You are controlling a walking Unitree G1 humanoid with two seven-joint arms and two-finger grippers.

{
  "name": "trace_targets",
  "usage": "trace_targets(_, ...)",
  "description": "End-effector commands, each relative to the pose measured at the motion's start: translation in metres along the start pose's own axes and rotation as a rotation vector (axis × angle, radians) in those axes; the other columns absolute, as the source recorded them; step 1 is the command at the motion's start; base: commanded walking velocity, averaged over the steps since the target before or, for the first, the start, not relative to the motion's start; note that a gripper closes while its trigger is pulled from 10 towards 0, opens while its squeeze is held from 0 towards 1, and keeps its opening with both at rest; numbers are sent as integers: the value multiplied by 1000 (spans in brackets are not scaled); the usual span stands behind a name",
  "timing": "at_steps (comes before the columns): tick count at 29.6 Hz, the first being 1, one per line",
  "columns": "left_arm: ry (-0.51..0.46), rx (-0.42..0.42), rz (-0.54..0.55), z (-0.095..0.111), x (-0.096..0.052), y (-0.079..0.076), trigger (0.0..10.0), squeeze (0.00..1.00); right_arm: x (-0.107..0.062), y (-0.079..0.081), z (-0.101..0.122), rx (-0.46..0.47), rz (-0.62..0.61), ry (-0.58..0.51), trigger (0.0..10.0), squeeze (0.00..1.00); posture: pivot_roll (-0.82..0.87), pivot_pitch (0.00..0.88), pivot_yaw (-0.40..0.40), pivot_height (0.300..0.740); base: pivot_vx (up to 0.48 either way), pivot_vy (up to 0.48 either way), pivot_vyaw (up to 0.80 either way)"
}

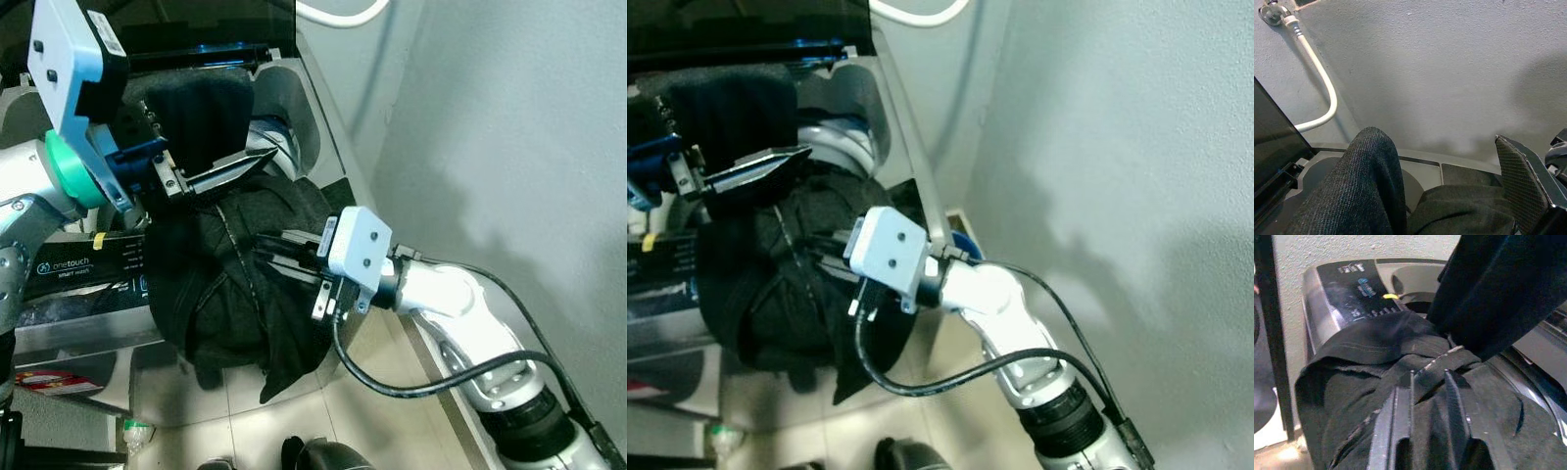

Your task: Clothes washing

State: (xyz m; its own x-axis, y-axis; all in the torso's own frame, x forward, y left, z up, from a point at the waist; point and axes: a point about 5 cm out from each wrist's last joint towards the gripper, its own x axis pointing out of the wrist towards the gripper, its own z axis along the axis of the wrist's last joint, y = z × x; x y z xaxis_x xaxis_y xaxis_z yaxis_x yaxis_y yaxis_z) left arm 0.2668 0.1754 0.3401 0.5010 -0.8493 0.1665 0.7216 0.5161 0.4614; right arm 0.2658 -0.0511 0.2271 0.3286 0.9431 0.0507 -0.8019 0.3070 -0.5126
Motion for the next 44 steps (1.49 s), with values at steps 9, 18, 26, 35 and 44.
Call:
trace_targets(9,-12,27,-6,3,0,-4,10000,0,19,14,-22,3,26,78,10000,1000,85,71,13,740,0,0,0)
trace_targets(18,-21,28,6,4,3,-2,10000,0,34,18,-29,4,-24,123,10000,0,95,82,14,740,0,0,0)
trace_targets(26,-27,27,10,5,4,-2,10000,0,38,9,-36,-49,-131,171,0,0,94,86,11,740,0,0,0)
trace_targets(35,-28,30,14,7,4,-2,10000,0,37,11,-42,-93,-114,211,0,0,96,90,12,740,0,0,0)
trace_targets(44,-28,29,19,6,3,-1,10000,0,36,11,-41,-60,-124,189,0,0,94,95,9,740,0,0,0)
